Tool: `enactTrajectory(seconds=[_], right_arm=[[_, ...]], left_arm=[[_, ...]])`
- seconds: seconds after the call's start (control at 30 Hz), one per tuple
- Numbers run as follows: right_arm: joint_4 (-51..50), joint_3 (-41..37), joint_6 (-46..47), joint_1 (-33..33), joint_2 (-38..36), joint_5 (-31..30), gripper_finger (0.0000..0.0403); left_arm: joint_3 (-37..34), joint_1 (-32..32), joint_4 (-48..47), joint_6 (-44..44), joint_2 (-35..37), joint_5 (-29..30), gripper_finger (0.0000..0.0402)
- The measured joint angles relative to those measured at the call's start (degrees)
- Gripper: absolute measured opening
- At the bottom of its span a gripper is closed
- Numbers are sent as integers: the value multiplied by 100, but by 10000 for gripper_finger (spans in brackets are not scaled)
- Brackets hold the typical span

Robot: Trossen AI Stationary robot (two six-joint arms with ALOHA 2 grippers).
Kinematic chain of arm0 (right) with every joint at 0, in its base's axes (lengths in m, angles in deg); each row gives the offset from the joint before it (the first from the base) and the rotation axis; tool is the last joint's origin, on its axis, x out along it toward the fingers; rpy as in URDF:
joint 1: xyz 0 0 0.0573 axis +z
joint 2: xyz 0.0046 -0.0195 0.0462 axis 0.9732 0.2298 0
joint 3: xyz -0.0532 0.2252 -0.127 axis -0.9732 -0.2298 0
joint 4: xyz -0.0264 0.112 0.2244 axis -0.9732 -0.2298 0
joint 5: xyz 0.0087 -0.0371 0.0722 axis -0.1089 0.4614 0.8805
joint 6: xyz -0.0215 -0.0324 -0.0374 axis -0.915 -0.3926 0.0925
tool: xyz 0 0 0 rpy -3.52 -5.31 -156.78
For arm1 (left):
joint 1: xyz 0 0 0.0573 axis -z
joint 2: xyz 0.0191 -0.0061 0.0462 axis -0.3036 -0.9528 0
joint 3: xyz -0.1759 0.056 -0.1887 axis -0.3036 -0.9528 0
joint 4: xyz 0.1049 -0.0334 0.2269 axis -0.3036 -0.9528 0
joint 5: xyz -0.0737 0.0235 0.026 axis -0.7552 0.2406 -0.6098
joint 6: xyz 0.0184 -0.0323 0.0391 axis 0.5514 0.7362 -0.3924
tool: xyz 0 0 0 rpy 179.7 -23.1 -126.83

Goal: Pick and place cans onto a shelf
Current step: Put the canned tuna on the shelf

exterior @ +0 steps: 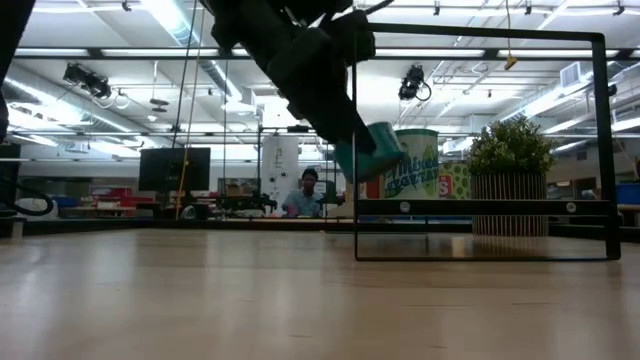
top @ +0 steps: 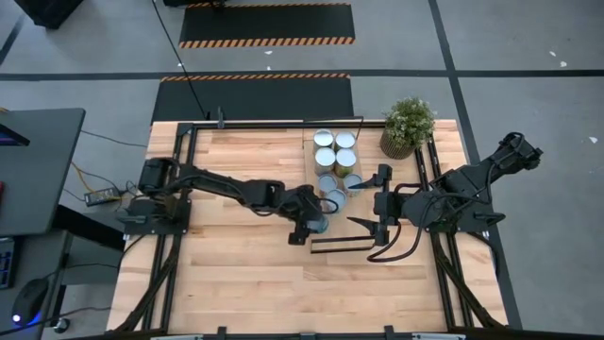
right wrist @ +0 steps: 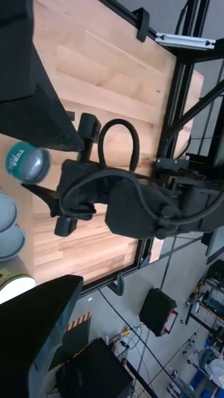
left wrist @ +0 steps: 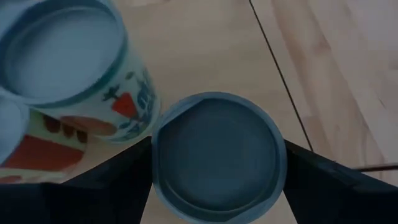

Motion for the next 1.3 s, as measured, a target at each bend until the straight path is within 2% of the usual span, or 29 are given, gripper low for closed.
enactTrajectory(seconds=[0.43, 0.8, 0.87, 1.03, 1.3], right_arm=[[93, -2, -42, 0, -1, 20, 350], [89, -2, -72, 0, -1, 57, 350], [91, -2, -76, 0, -1, 57, 350], [95, -2, -79, 0, -1, 59, 350], [109, -2, -79, 0, -1, 59, 350]], left_arm=[[2, 59, 413, -140, -406, -5, 317], [2, 82, 428, -110, -428, 19, 319], [2, 90, 414, -33, -428, 19, 332], [57, 140, 410, 47, -434, 28, 393], [61, 315, 495, -467, -392, 378, 386]])
